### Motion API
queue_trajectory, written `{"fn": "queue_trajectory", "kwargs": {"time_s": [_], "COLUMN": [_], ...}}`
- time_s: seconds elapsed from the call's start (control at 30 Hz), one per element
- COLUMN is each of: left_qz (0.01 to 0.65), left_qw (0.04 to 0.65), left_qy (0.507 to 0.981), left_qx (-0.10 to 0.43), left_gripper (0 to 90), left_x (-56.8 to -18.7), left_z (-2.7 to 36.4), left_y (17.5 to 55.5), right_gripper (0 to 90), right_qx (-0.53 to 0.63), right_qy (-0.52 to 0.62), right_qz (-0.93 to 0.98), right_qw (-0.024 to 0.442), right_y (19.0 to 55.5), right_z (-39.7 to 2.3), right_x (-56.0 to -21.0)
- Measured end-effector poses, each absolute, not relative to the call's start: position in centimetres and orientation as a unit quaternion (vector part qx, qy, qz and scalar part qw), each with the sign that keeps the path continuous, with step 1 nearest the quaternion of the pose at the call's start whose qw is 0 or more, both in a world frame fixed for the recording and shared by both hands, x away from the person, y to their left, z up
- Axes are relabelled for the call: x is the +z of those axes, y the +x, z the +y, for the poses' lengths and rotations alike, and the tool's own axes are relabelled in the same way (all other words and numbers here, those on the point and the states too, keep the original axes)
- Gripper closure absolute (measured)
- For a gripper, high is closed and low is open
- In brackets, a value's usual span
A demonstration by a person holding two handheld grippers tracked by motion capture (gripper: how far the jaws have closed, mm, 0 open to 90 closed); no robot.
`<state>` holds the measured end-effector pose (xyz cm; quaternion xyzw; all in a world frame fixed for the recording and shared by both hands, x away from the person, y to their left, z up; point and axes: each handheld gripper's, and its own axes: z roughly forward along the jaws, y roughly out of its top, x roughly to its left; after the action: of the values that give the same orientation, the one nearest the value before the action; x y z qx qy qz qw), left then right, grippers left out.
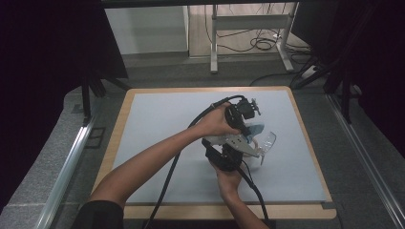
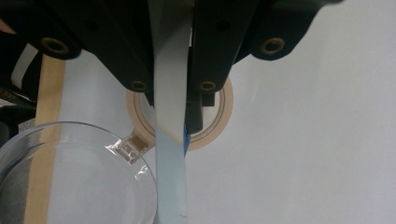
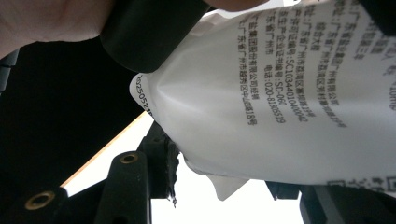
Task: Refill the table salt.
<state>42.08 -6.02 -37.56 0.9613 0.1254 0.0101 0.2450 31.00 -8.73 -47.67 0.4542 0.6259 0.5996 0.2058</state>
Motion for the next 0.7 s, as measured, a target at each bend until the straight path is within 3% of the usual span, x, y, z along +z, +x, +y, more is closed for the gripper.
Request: {"fn": "queue_trajectory", "kwargs": {"time_s": [0.7], "left_qz": [0.123], "left_qw": [0.239], "left_qy": [0.963], "left_qx": [0.008], "left_gripper": [90.0], "left_x": [-37.50], "left_z": [-6.13], "left_y": [41.99], "right_gripper": [55.7], "right_qx": [0.606], "right_qy": [0.461], "right_qz": [0.617], "right_qw": [0.201], "right_y": [30.96], "right_z": [-8.79], "right_x": [-47.66]}}
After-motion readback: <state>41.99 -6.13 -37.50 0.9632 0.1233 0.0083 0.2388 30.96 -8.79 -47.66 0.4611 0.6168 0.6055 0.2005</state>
